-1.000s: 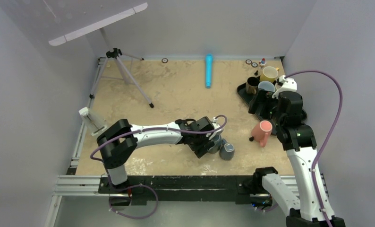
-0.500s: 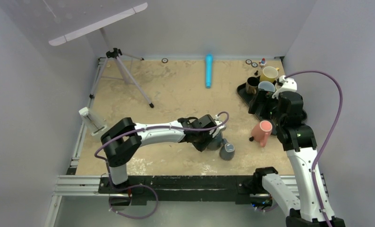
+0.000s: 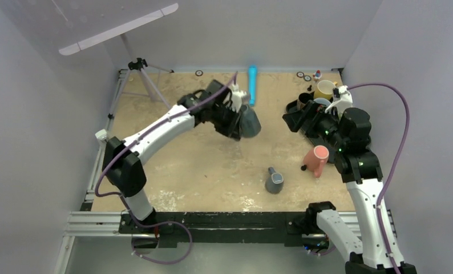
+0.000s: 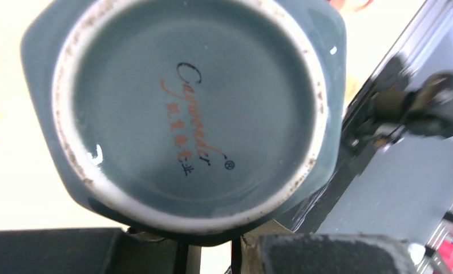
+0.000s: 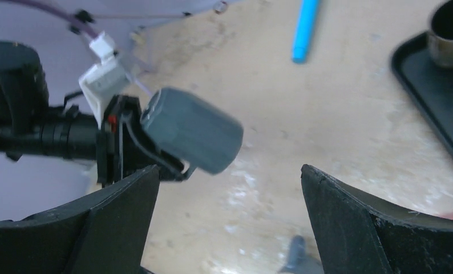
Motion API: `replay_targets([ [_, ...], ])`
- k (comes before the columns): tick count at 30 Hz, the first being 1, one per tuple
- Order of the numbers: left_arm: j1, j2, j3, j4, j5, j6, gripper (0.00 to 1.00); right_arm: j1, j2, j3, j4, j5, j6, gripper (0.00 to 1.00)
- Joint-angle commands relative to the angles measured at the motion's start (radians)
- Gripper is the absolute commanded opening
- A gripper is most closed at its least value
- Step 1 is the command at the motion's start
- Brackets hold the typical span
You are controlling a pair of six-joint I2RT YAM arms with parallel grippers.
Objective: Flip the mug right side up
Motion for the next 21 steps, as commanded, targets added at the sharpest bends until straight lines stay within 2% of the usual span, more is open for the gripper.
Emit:
replay_targets([
  [1,0.079,-0.112,0.291,-0.078,0.191,0.020,0.00,-0.002,-0.028,-0.024,0.271,-0.203,0.268,0.99],
  [4,0.083,-0.130,0.380,-0.079,0.280,-0.002,0.00,-0.001,-0.045,-0.046,0.382,-0.245,0.371,0.99],
  [8,0.079,-0.125,0.450,-0.028,0.371,-0.108,0.00,0.000,-0.066,-0.034,0.459,-0.250,0.455,0.99],
  [16,0.060,-0.096,0.508,0.047,0.436,-0.203,0.00,0.005,-0.049,-0.107,0.770,-0.389,0.705,0.96],
  [21,0.048,-0.068,0.543,0.092,0.457,-0.250,0.00,0.023,-0.046,-0.112,0.850,-0.420,0.799,0.93],
])
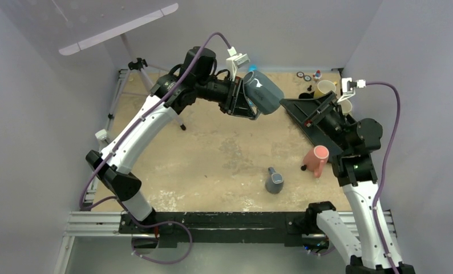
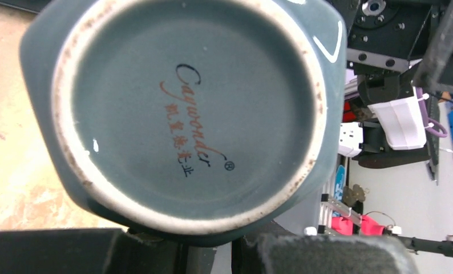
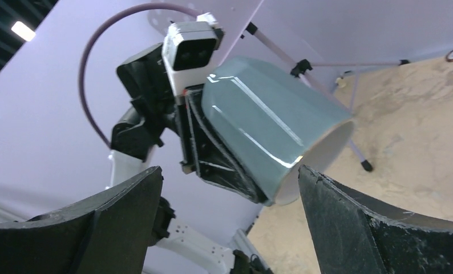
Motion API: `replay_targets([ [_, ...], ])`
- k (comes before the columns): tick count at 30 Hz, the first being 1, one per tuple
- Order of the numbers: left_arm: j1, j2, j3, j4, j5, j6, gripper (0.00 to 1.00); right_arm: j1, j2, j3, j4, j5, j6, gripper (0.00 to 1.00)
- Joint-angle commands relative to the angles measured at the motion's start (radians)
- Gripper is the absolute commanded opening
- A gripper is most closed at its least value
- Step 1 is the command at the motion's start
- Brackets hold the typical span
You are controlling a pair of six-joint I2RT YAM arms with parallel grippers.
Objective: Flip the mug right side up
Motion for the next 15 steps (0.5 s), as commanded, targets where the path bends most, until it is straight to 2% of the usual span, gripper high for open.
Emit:
replay_targets([
  [1,-0.025,0.008,0.110,0.144,0.066,-0.061,0.00,0.018,0.000,-0.004,0.157,-0.064,0.136,0.93],
  [6,-0.039,0.021,0.137,0.165,0.074,-0.077,0.00,0.021,0.011,-0.002,0.142,-0.059,0.146,0.91],
  [9,-0.054,0.026,0.119,0.174,0.071,-0.089,0.00,0.029,0.019,-0.032,0.276,-0.063,0.229,0.86],
  [13,-0.095,0.027,0.082,0.195,0.083,-0.109,0.00,0.069,0.061,-0.009,0.421,-0.063,0.301,0.75],
  [15,-0.098,0.029,0.058,0.233,0.104,-0.155,0.00,0.094,0.080,0.006,0.467,-0.052,0.320,0.59],
])
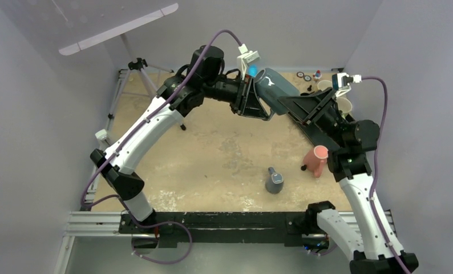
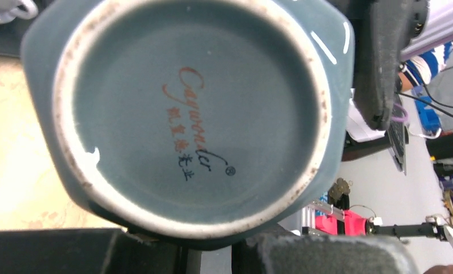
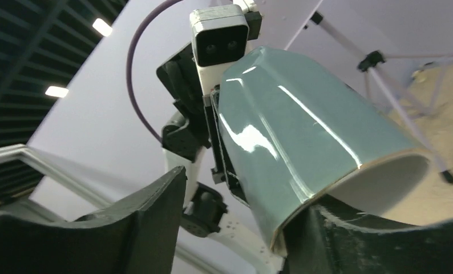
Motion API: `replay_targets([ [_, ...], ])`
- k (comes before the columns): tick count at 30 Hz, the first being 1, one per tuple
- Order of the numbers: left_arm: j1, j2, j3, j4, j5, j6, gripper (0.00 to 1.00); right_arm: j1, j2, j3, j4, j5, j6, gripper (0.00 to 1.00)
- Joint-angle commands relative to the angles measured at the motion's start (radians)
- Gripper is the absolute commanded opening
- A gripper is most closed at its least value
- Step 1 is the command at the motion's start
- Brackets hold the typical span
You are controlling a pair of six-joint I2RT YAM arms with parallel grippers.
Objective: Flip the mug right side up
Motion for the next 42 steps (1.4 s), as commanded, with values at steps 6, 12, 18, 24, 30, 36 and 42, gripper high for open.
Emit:
replay_targets([
  [6,-0.025,-0.036,-0.052,0.116,0.069,-0.025,0.00,0.051,0.005,0.009,0.138,0.076,0.006,0.00],
  [12,0.027,-0.099,-0.199,0.048,-0.016,0.085,0.97,0.025,-0.014,0.058,-0.181,0.209,-0.260,0.00],
  [18,0.091,-0.155,-0.262,-0.105,-0.281,0.350,1.00,0.018,0.077,0.379,-0.789,0.566,-0.748,0.00],
  [24,0.092,-0.220,-0.373,-0.138,-0.432,0.469,1.00,-0.092,0.258,0.606,-1.193,0.908,-1.060,0.00],
  [30,0.092,-0.271,-0.460,-0.139,-0.490,0.540,1.00,-0.377,0.427,0.581,-1.271,0.939,-1.221,0.00],
  [36,0.091,-0.367,-0.591,-0.075,-0.463,0.581,1.00,-0.571,0.586,0.559,-1.167,0.788,-1.252,0.00],
  [42,0.092,-0.387,-0.634,-0.097,-0.461,0.600,1.00,-0.636,0.817,0.668,-1.183,0.727,-1.245,0.00],
])
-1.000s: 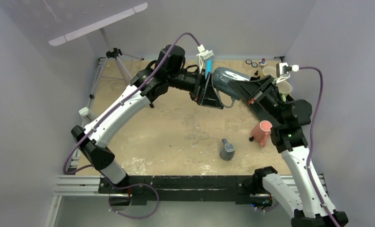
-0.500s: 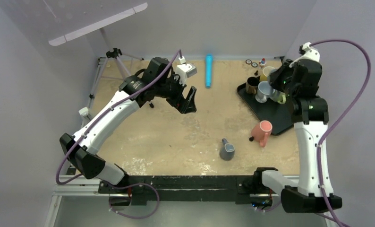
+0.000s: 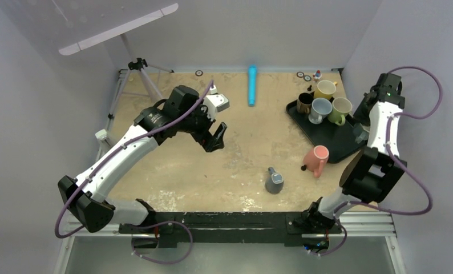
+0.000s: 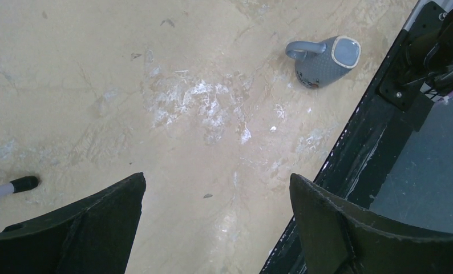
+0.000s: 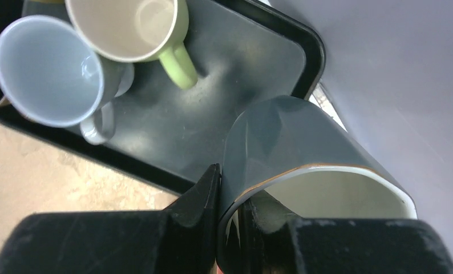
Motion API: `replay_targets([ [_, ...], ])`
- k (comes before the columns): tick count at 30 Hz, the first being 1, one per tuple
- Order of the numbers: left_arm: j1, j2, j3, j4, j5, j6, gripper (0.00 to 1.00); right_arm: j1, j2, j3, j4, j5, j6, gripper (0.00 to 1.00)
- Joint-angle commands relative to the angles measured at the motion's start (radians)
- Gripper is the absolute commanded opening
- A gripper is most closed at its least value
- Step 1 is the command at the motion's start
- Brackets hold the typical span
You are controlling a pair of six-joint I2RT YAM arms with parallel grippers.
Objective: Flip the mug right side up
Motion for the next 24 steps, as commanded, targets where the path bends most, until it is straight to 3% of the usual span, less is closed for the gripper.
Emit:
replay_targets([
  [1,-0.003,-0.019,-0.013,0.020,0.012,0.048,1.00,-0.022,0.096,0.117,0.071,-0.055,-0.039,0.00],
  [10,-0.002,0.018,-0.005,-0.005,-0.011,0.084,1.00,-0.044,0.307,0.163,0.112,-0.082,-0.096,0.00],
  [21,-0.002,0.076,0.051,-0.030,-0.009,0.089,1.00,-0.065,0.423,0.196,0.137,-0.105,-0.109,0.00],
  [24,-0.002,0.079,0.047,-0.030,0.005,0.083,1.00,-0.066,0.434,0.199,0.132,-0.126,-0.102,0.14],
])
